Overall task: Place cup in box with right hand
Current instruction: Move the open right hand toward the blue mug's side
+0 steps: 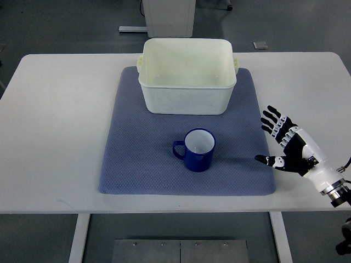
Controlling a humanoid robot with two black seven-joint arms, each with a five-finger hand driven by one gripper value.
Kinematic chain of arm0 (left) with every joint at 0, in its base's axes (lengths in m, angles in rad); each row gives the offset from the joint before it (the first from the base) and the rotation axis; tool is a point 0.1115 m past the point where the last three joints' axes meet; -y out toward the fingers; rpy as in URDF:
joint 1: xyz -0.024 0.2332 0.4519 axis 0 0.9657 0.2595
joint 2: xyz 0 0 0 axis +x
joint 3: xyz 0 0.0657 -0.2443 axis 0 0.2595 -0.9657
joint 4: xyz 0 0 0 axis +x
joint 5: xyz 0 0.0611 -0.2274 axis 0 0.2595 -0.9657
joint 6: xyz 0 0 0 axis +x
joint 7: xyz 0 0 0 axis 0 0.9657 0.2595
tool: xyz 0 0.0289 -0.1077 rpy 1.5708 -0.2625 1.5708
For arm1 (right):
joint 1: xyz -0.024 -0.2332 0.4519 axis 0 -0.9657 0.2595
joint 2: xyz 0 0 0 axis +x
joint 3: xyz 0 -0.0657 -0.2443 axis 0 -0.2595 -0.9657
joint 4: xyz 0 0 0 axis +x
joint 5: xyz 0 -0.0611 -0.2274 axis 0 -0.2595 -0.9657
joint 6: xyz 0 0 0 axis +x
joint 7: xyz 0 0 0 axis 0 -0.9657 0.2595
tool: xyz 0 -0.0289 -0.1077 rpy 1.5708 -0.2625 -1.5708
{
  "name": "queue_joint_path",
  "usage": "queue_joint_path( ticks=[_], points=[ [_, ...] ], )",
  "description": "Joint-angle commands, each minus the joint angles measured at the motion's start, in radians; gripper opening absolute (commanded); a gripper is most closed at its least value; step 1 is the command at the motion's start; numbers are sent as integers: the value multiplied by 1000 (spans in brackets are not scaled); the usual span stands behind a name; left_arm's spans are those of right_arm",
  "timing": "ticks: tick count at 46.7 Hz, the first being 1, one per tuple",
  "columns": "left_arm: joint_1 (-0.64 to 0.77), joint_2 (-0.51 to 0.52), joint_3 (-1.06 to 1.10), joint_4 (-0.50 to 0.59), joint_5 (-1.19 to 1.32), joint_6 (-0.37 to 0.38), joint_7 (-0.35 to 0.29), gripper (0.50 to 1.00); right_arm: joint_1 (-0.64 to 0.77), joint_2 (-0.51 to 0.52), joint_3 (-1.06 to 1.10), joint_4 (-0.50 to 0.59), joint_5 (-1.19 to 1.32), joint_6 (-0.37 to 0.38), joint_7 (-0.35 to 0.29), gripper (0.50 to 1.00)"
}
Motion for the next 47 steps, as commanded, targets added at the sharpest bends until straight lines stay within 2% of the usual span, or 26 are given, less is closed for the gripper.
queue_joint_path(
  ticks=[1,21,31,47],
  points=[
    [0,0,0,0,0,0,0,1000,5,1,-1,1,-22,-11,-3,1000],
    [0,0,0,0,0,0,0,1000,44,49,-70,2,-106,-45,-8,1000],
    [0,0,0,0,0,0,0,1000,109,89,-149,-4,-114,-102,-36,1000],
    [0,0,0,0,0,0,0,1000,133,129,-185,-11,-135,-128,-79,1000]
  ],
)
